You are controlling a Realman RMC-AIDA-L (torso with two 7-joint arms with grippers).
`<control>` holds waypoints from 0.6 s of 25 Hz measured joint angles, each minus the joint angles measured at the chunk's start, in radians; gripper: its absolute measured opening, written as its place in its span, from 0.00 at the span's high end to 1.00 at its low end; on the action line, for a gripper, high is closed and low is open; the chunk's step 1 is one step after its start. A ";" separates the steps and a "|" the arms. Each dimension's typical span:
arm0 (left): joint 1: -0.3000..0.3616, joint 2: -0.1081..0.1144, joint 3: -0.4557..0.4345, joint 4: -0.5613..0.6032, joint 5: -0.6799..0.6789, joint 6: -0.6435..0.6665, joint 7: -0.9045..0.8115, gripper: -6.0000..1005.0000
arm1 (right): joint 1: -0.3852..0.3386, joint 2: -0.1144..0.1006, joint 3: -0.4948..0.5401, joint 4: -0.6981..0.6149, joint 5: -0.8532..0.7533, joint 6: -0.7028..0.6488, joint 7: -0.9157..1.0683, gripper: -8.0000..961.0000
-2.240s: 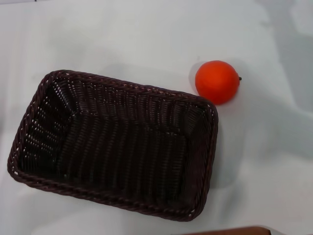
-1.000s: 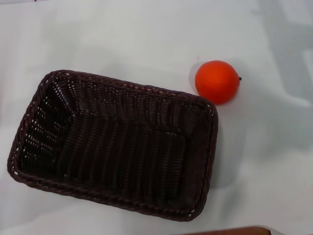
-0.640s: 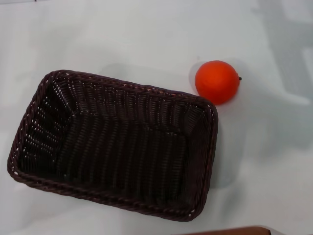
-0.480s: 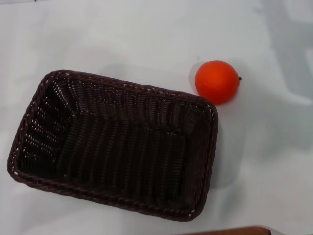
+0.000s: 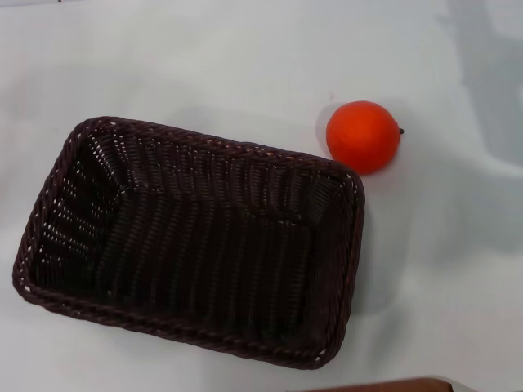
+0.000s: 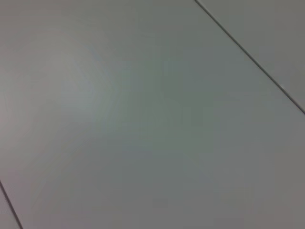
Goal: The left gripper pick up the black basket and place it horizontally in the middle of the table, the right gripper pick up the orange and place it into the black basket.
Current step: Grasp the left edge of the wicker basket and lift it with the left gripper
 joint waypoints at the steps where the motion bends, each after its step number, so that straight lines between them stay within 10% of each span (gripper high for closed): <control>1: 0.000 0.022 0.008 -0.037 0.048 -0.008 -0.060 0.09 | -0.001 0.000 0.002 -0.002 0.000 -0.004 0.000 0.25; 7: -0.008 0.074 0.015 -0.314 0.447 -0.038 -0.436 0.09 | -0.003 0.003 0.032 -0.028 0.000 -0.023 0.000 0.25; 15: -0.085 -0.001 0.012 -0.646 0.913 -0.115 -0.703 0.09 | -0.005 0.003 0.062 -0.030 0.000 -0.053 0.000 0.25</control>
